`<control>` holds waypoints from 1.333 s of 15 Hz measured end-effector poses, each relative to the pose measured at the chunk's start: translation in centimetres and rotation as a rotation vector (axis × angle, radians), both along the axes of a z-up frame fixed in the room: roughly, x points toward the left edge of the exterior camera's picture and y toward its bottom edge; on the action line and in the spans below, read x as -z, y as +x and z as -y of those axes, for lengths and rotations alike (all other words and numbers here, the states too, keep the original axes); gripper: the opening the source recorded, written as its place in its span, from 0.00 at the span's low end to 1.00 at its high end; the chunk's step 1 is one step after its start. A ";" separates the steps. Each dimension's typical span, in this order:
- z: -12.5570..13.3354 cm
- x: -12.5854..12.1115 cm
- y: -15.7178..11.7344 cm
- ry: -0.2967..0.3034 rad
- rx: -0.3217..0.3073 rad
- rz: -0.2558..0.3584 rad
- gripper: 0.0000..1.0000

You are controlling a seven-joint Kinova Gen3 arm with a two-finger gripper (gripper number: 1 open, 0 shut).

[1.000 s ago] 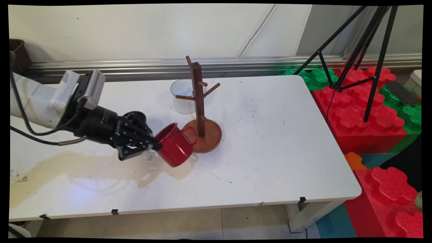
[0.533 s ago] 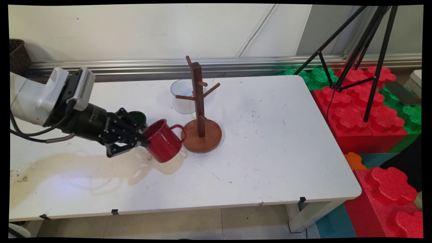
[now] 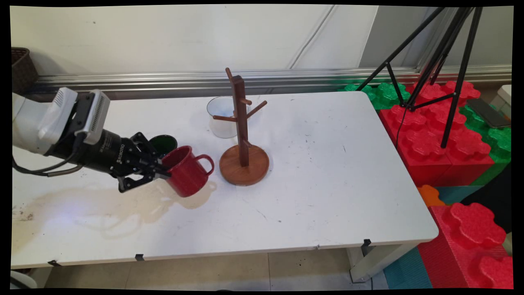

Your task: Place the picked object on the table

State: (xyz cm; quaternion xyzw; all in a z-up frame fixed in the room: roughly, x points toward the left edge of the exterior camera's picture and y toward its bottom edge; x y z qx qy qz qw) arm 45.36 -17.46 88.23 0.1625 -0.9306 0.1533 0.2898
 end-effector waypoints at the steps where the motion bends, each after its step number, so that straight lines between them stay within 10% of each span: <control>1: 0.0 0.2 0.1 -0.005 0.004 0.016 0.00; 20: 0.5 3.2 0.7 -0.055 0.052 0.178 0.00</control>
